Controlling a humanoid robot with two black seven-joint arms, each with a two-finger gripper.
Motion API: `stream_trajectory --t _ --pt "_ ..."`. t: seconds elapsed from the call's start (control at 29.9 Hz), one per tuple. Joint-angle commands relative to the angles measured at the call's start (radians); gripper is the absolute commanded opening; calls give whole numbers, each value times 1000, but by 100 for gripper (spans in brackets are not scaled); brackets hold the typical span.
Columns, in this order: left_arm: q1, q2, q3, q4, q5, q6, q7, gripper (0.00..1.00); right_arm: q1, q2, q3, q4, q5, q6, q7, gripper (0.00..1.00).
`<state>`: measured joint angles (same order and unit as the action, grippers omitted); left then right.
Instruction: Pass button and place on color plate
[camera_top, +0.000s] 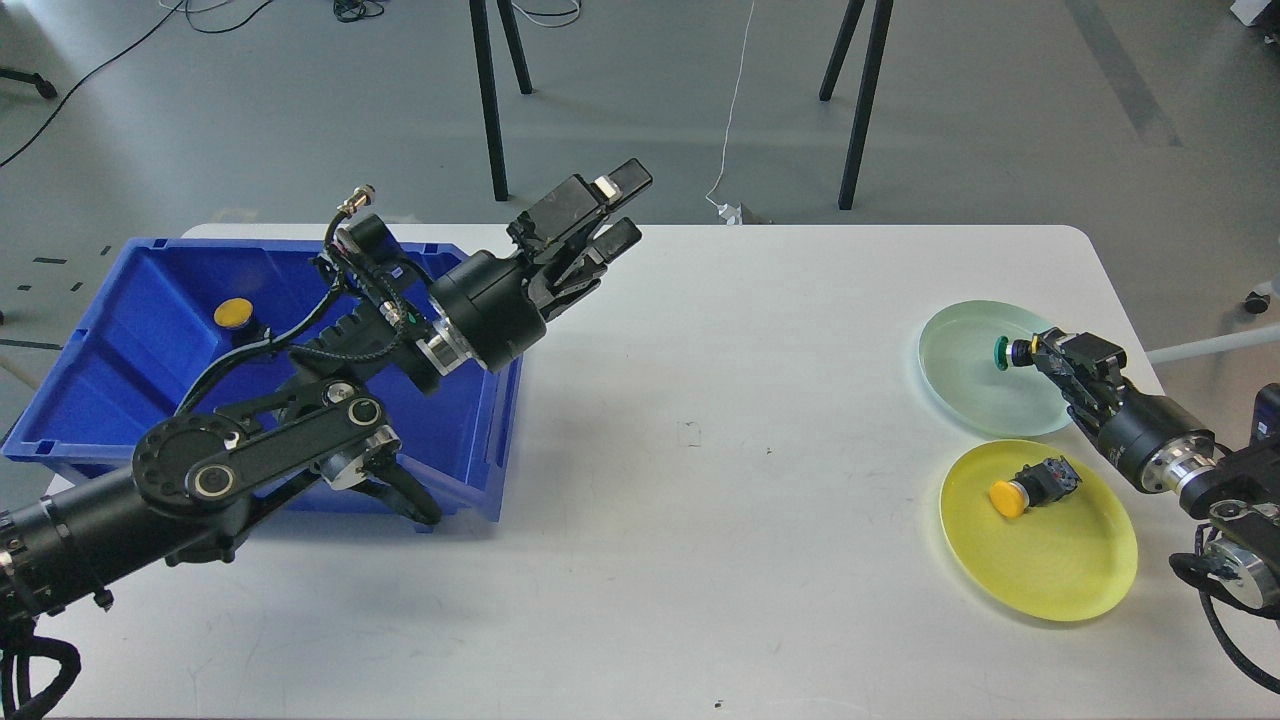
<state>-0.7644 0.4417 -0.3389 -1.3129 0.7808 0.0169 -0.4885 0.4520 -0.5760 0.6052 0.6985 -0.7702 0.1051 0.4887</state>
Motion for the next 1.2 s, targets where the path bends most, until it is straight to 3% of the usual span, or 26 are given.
stream_trajectory --t 0.0,0.23,0.74,0.9,1.04,1.17 --pt "0 0 0 3 0 0 0 98 1 1 7 -1 5 -4 0 43" --pt "0 -1 0 3 0 0 0 98 2 1 10 -1 6 -5 0 64" --pt "0 3 0 3 0 0 0 98 5 1 65 13 29 7 0 75" --pt "0 15 -2 3 -2 2 0 98 10 -7 79 87 193 21 0 95" --pt "29 52 -29 3 -29 0 0 98 7 -25 158 219 310 93 0 98" --pt "108 112 -161 6 -116 -11 0 98 -1 -70 270 350 342 259 0 98"
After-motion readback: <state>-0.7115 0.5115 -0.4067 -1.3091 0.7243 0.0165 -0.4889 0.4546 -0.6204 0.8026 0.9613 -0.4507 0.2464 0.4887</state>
